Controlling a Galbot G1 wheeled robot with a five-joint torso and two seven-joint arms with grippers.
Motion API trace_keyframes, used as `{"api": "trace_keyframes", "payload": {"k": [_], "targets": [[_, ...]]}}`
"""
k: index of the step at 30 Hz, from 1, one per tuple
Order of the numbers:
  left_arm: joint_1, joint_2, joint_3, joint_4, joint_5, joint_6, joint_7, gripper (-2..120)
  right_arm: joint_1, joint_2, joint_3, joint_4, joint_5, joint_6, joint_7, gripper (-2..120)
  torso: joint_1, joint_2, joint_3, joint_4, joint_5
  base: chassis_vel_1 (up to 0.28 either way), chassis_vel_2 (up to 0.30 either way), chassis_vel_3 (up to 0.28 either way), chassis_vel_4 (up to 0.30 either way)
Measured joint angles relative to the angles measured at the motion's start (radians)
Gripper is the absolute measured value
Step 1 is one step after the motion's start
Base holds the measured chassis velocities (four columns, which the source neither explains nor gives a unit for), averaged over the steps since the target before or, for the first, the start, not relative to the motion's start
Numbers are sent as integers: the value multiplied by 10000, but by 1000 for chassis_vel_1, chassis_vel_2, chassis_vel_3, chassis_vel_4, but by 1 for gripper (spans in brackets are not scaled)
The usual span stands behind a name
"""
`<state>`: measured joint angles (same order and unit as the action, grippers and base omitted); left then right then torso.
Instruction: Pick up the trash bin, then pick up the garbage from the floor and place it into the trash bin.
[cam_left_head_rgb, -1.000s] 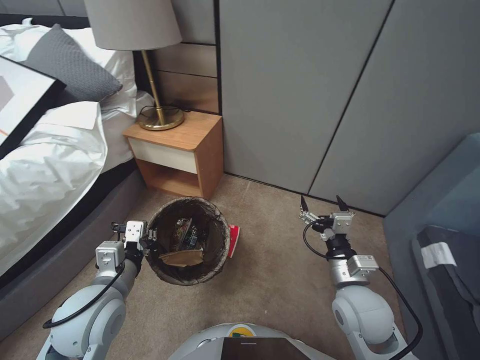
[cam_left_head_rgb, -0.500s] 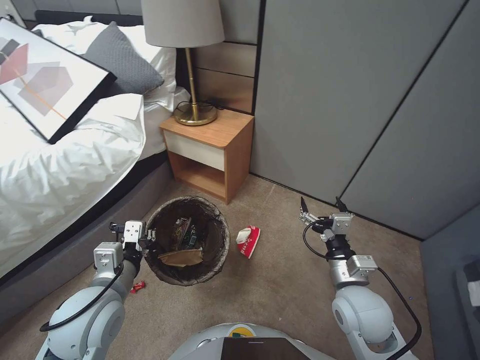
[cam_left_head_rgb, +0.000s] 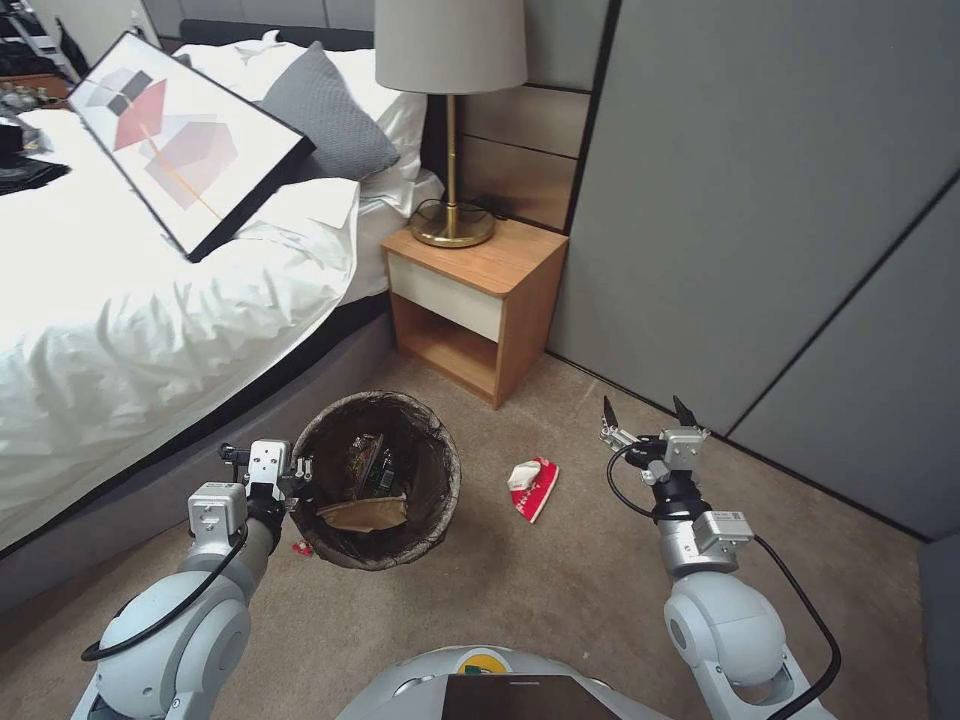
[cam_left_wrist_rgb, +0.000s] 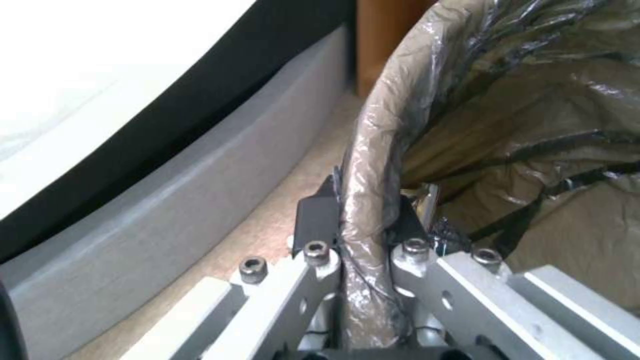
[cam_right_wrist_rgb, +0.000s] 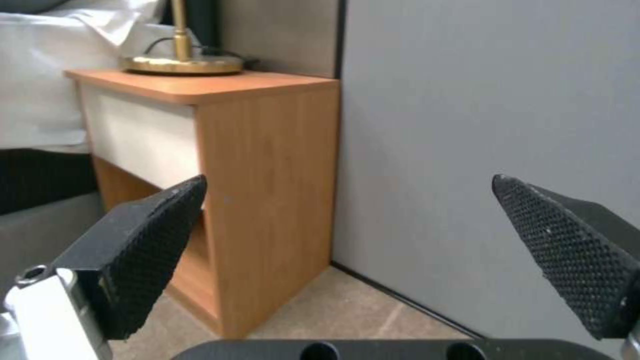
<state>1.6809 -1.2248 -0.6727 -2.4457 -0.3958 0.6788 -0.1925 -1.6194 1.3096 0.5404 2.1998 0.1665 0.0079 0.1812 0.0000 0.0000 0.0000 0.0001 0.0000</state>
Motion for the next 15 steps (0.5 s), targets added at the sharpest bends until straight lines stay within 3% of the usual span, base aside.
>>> {"api": "trace_keyframes", "payload": {"k": [15], "targets": [[-140,126,33,173,-66,-15,7,3,-31,78,242,-203,-23,87,-3,100,0,0,0,0,0,73,64,72,76]]}}
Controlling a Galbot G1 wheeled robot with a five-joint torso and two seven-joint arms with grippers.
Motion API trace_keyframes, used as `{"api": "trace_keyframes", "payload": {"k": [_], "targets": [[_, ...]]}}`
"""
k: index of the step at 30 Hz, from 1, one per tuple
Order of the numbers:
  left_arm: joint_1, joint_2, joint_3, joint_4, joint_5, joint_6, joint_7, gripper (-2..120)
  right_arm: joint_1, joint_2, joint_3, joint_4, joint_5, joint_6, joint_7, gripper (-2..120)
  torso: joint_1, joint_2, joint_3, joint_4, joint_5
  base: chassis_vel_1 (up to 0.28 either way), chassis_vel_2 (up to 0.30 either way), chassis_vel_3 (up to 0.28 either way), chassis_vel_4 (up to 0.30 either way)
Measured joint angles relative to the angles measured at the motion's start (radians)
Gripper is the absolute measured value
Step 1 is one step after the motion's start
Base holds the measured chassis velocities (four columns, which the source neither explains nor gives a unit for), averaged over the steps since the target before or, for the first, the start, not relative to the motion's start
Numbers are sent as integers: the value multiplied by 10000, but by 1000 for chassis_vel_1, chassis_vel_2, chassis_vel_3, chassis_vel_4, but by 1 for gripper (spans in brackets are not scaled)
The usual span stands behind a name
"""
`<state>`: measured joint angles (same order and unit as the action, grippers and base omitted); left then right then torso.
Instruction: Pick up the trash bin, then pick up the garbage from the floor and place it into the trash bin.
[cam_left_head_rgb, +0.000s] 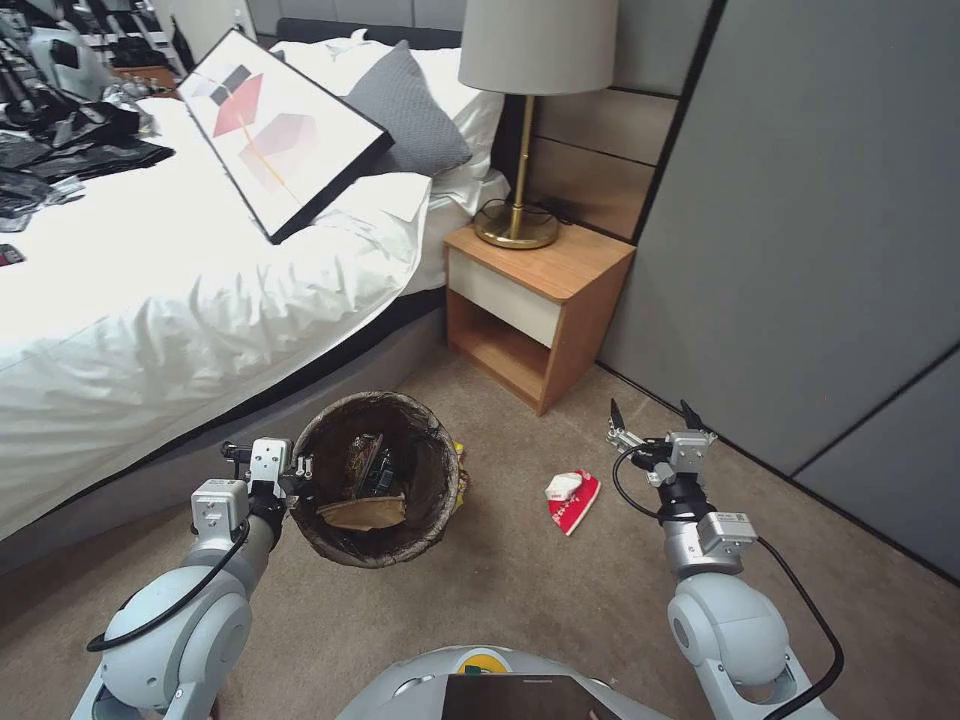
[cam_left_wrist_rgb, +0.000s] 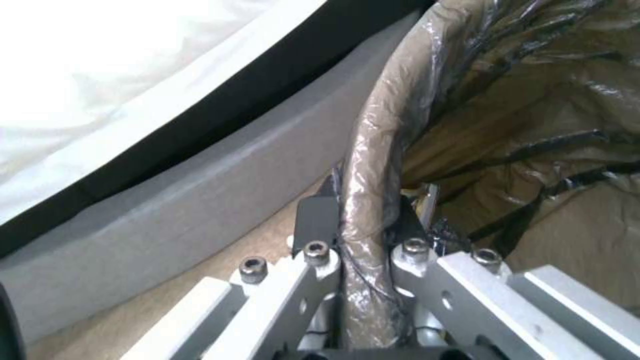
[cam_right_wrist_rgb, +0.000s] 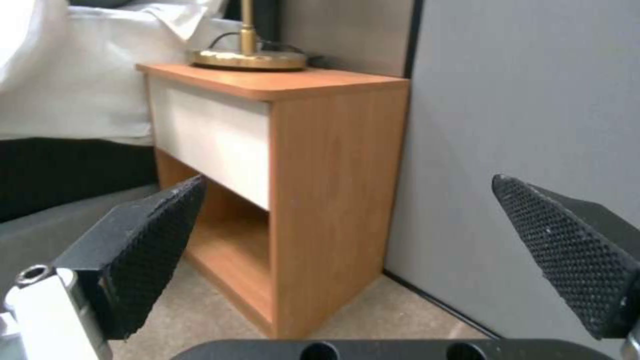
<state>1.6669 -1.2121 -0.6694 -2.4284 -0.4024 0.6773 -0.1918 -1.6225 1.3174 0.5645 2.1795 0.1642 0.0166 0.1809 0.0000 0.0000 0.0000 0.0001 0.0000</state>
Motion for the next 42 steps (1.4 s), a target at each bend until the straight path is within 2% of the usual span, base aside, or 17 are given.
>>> {"api": "trace_keyframes", "payload": {"k": [19,21,31,35,40,42], "targets": [[-28,116,25,110,-31,-44,12,3,-4,72,133,-110,-4,38,-22,100,0,0,0,1,0,67,61,58,53],[-23,92,57,162,44,-298,16,3,-16,74,170,-117,-4,7,-22,100,0,0,0,-3,-1,0,0,0,0],[-28,72,61,196,148,-465,12,3,-194,5,788,-471,145,-627,-379,100,0,0,0,-2,0,0,0,0,0],[-52,98,35,198,143,-438,11,3,-215,-246,1063,-1097,244,-1036,-614,100,0,0,0,-2,0,0,0,0,0],[-48,110,40,205,153,-428,12,3,127,-409,989,-1834,1326,-1772,-382,100,0,0,0,-1,1,0,0,0,0],[-46,74,109,209,209,-425,14,3,504,-491,774,-2414,2323,-2194,-105,100,0,0,0,0,1,0,0,0,0]]}}
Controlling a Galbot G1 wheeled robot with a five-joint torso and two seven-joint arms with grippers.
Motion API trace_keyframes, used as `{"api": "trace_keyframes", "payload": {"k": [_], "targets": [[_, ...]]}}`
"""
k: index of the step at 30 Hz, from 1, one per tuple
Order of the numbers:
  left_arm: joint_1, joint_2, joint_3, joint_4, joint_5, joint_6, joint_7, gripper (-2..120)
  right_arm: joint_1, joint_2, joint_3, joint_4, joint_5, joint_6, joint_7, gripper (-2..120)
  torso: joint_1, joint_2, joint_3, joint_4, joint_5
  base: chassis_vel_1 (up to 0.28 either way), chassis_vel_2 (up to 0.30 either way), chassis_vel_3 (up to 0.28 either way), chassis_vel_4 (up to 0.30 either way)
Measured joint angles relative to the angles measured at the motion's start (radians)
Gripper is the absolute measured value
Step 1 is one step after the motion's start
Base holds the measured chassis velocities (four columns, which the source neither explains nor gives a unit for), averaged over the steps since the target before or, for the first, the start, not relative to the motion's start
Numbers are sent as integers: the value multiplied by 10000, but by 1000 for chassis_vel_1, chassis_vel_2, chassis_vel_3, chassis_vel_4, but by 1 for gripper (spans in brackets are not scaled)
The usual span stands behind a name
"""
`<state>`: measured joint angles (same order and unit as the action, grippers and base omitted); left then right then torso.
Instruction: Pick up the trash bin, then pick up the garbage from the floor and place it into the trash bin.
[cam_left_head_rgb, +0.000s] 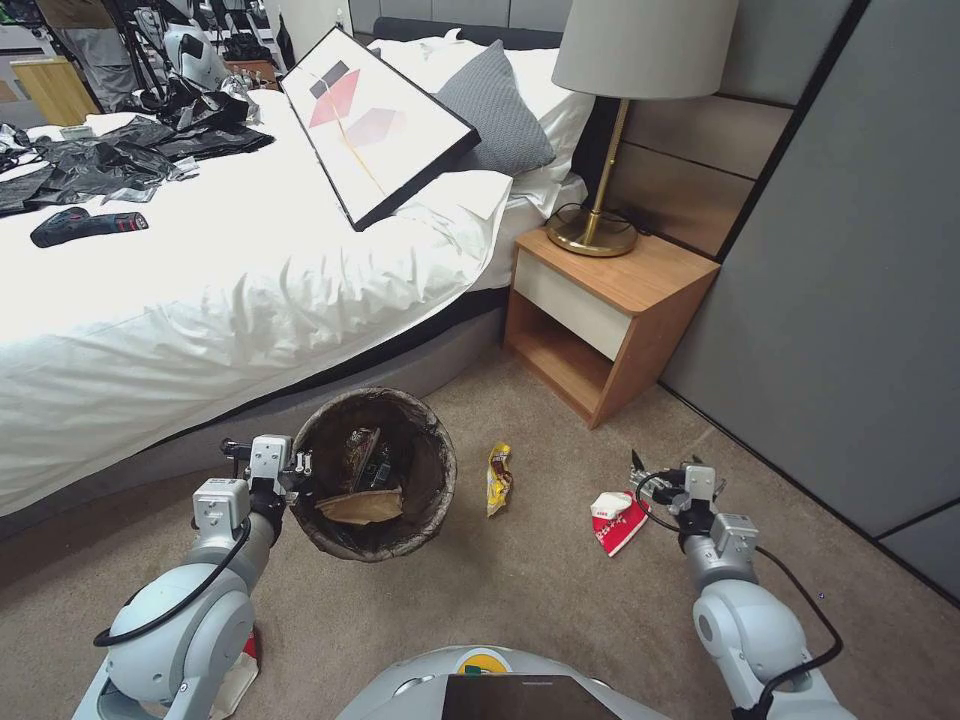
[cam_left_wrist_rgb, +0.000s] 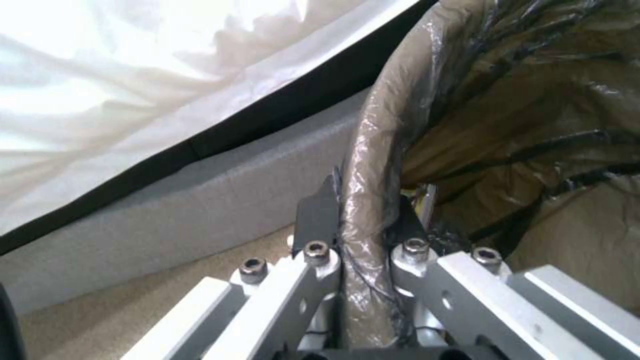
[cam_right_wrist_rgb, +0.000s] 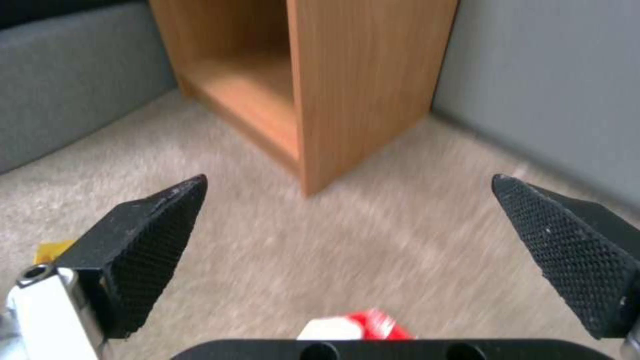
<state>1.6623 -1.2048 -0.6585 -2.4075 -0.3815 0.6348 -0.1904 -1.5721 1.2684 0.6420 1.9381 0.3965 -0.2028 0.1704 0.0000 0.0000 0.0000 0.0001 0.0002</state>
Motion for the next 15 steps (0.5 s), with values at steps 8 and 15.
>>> {"api": "trace_keyframes", "payload": {"k": [8,15], "targets": [[18,-76,64,-22,74,8,-2,3,929,-83,-752,-1312,2258,-1126,1132,100,0,0,0,0,-1,0,0,0,0],[34,-105,80,-80,120,10,-1,3,1531,-48,-1114,-2507,3154,-1445,1596,100,1,0,0,-1,0,0,0,0,0]]}}
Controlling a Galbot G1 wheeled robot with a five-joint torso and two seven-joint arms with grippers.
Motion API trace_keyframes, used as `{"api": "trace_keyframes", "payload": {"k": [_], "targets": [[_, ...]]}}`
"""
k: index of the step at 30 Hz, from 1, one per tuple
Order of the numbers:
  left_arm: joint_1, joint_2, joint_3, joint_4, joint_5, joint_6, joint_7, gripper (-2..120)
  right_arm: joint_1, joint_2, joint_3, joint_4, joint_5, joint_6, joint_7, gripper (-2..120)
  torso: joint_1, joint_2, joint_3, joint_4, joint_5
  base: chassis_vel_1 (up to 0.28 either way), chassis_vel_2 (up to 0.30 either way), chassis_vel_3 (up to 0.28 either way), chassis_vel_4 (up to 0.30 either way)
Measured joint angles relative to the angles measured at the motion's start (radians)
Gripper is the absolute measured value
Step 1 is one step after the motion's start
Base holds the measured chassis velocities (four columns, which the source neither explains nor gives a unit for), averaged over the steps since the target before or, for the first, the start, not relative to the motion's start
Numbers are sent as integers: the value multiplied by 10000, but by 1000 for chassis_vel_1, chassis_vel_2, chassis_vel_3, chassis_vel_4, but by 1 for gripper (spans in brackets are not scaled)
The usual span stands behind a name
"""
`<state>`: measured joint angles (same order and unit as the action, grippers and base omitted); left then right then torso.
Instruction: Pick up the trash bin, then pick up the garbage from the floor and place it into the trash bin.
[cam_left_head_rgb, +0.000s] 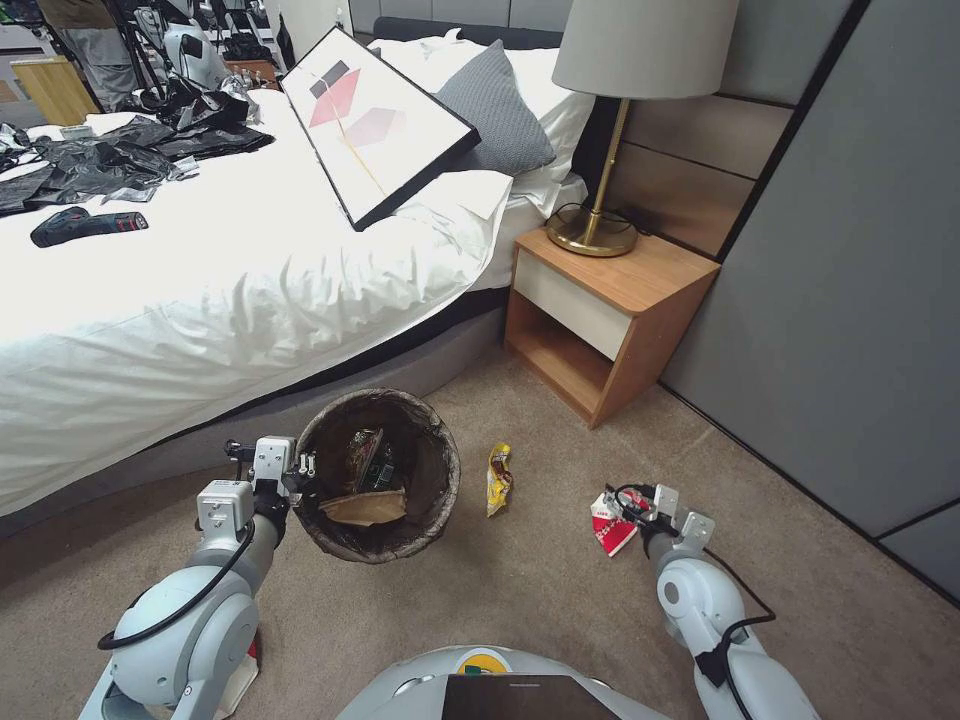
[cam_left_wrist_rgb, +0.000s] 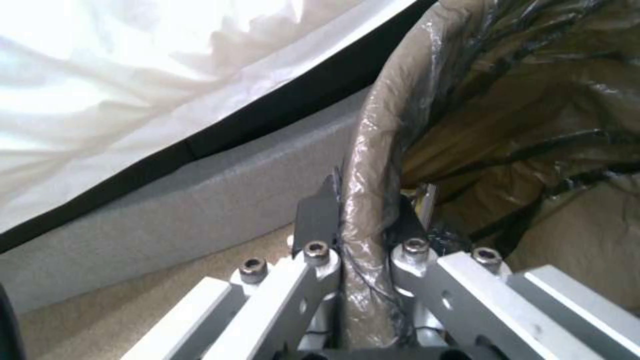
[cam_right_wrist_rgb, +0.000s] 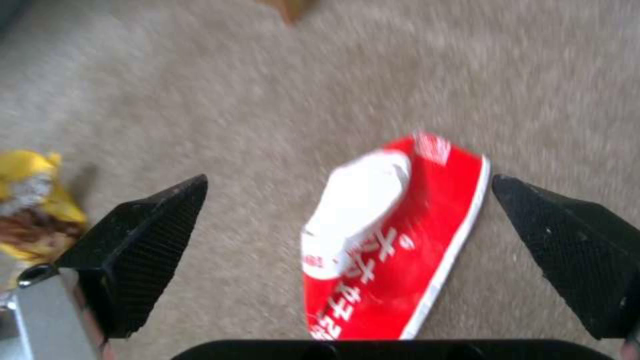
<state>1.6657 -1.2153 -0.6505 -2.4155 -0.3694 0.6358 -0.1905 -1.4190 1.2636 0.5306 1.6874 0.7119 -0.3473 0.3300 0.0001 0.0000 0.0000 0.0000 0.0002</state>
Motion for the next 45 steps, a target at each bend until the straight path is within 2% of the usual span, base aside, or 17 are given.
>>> {"api": "trace_keyframes", "payload": {"k": [9,17,45], "targets": [[37,-49,6,-79,37,0,4,3,623,209,-369,-1184,153,-114,652,100,0,0,0,1,-1,0,0,0,0],[81,-54,-41,-122,41,-2,6,3,937,363,-623,-1905,7,114,730,100,0,0,0,0,-2,0,0,0,0],[81,94,-167,-53,-12,-24,181,3,2062,666,-1365,-3087,142,497,1146,100,0,0,0,0,-2,0,0,0,0]]}}
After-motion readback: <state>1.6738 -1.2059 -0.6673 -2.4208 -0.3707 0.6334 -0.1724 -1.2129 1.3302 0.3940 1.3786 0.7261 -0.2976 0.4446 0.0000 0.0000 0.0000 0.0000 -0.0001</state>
